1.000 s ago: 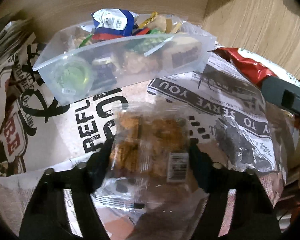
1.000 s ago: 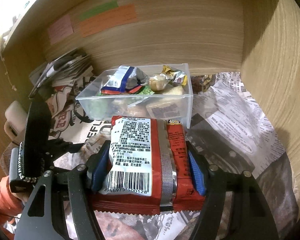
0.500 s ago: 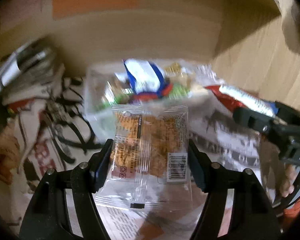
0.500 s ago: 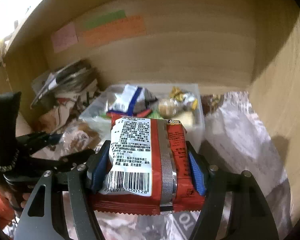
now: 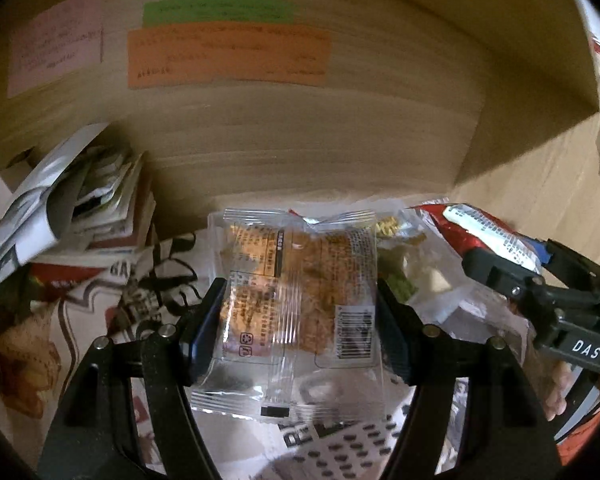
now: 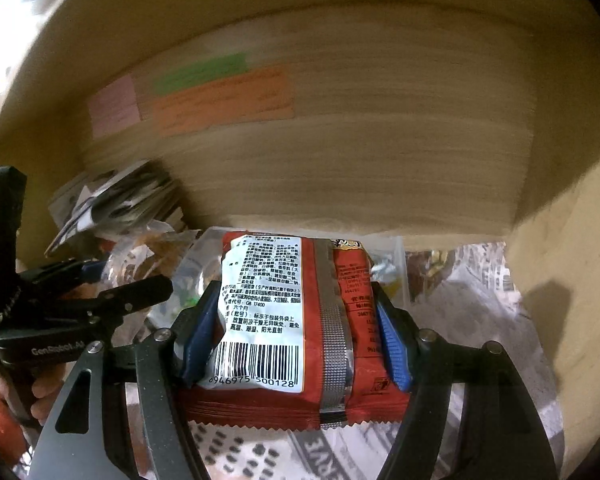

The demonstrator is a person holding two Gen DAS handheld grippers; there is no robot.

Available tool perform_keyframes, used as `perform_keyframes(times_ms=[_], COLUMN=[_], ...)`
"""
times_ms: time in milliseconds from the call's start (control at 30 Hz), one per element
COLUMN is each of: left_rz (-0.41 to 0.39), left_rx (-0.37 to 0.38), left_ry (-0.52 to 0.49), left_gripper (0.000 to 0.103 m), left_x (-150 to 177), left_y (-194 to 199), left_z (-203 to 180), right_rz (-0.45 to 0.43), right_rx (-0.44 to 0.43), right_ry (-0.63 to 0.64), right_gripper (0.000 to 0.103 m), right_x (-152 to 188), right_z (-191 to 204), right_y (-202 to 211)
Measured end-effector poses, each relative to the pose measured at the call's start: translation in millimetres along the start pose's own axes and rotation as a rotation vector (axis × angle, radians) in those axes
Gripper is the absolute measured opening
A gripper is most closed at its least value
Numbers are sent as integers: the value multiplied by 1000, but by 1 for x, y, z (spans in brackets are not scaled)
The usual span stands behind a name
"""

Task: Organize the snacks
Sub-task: 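Carry the red-orange bag and cookie pack into the clear box and release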

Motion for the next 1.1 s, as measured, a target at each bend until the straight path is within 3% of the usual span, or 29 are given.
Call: perform_keyframes(times_ms=[633,1100], left_rz=[64,40], left_rx=[-11,0], left_ry=[22,31], left_gripper=[69,78], left_x=[1,-2], left_y=[-61,-45], left_z=[23,23], right_rz=[94,90], right_rx=[32,38], right_ry=[23,57], right_gripper=[67,70], right_x=[4,-1], right_z=[-2,4], right_y=[-71,-56])
Point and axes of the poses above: each gripper's, at about its wrist camera, not at the fingertips, and y roughly against the way its jaws point, z to its left, x to its underside, the point moved 1 cm from there along -y, roughly the way its jaws point, and after that the axes turned 10 degrees about -z, right-handed, at the moved point
